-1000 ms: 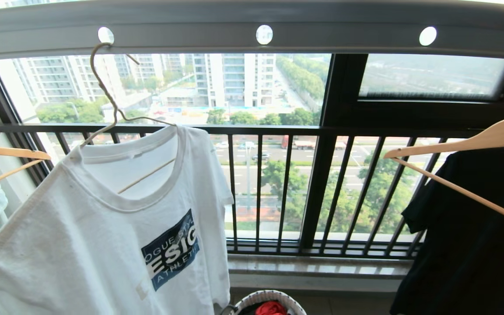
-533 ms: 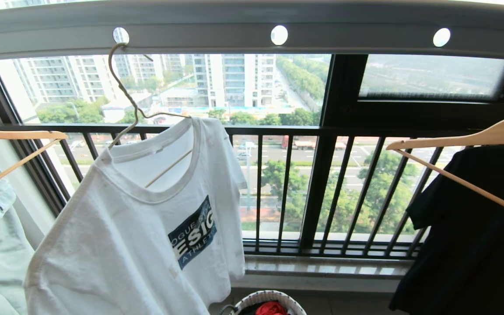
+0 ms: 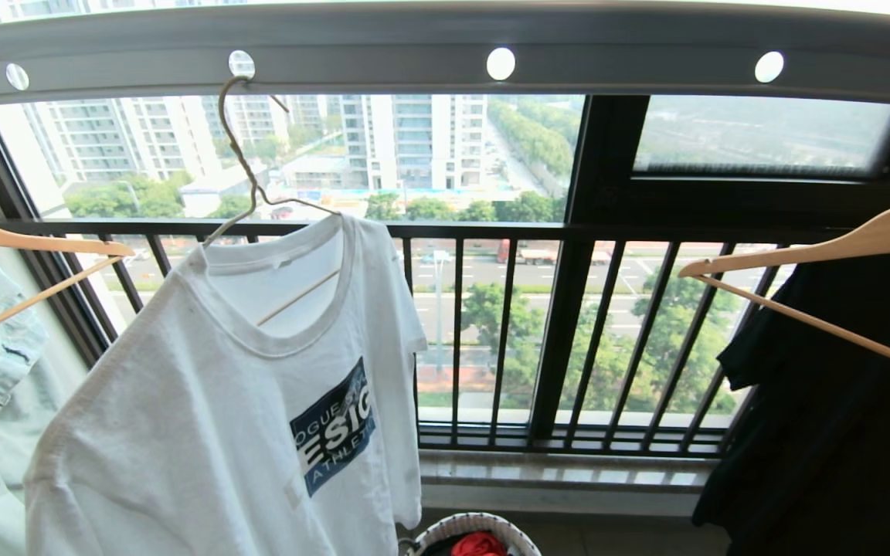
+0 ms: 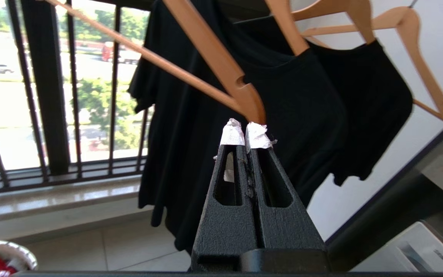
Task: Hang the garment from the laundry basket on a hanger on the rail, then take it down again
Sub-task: Take the clothes off the clothes rack
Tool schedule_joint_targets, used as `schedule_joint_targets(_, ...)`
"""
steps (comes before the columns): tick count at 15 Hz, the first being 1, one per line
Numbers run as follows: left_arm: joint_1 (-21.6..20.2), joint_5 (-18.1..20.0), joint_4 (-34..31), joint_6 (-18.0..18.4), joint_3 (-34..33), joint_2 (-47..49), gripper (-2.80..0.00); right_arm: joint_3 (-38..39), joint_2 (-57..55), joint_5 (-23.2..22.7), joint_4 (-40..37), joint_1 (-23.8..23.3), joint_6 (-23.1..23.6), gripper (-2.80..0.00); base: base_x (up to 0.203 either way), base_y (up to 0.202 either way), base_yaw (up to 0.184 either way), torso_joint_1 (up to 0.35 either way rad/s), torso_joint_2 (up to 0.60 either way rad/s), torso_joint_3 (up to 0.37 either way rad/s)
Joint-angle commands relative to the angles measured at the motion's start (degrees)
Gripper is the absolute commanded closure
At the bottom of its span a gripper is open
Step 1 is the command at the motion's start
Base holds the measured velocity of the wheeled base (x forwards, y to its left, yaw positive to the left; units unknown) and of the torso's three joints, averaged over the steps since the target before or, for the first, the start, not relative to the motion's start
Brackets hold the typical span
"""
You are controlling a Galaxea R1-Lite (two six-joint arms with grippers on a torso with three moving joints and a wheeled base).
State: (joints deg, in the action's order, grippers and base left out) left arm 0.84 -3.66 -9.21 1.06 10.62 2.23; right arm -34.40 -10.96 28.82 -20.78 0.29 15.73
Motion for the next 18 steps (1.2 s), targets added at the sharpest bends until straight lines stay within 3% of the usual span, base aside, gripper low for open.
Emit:
schedule_joint_targets(1,0.0,0.2,0.4,3.5,-5.3,-2.2,0.00,10.7,9.5,-15.3,0.0,-0.2,-1.9,0.00,0.000,0.000,0.000,0.000,0.00,0.000)
schedule_joint_targets(3,-0.1,0.4,4.5,5.6,-7.1,-2.2,0.00,17.7,10.7,-22.6,3.7,-0.2,-8.7,0.00,0.000,0.000,0.000,0.000,0.00,0.000)
schedule_joint_targets(4,-0.1,0.5,4.8,7.2,-7.3,-2.2,0.00,21.0,10.8,-25.3,6.0,-0.2,-9.6,0.00,0.000,0.000,0.000,0.000,0.00,0.000)
schedule_joint_targets(5,-0.1,1.2,4.9,9.6,-7.5,-2.2,0.00,24.6,10.9,-27.3,9.1,-0.2,-10.0,0.00,0.000,0.000,0.000,0.000,0.00,0.000)
schedule_joint_targets(8,-0.1,1.7,4.9,10.7,-7.5,-2.2,0.00,33.9,11.0,-29.2,19.6,-0.2,-8.1,0.00,0.000,0.000,0.000,0.000,0.00,0.000)
schedule_joint_targets(11,-0.1,4.8,4.6,10.5,-7.9,-2.2,0.00,34.3,10.9,-30.8,20.3,-0.2,-7.5,0.00,0.000,0.000,0.000,0.000,0.00,0.000)
schedule_joint_targets(12,-0.1,7.0,4.5,9.9,-8.9,-2.2,0.00,34.3,10.9,-30.8,20.4,-0.2,-9.9,0.00,0.000,0.000,0.000,0.000,0.00,0.000)
schedule_joint_targets(14,-0.1,6.0,4.8,7.2,-9.0,-2.2,0.00,34.4,11.0,-30.2,20.7,-0.2,-12.7,0.00,0.000,0.000,0.000,0.000,0.00,0.000)
schedule_joint_targets(18,-0.1,5.8,4.7,1.6,-9.0,-2.2,0.00,34.4,11.0,-30.2,20.7,-0.2,-12.7,0.00,0.000,0.000,0.000,0.000,0.00,0.000)
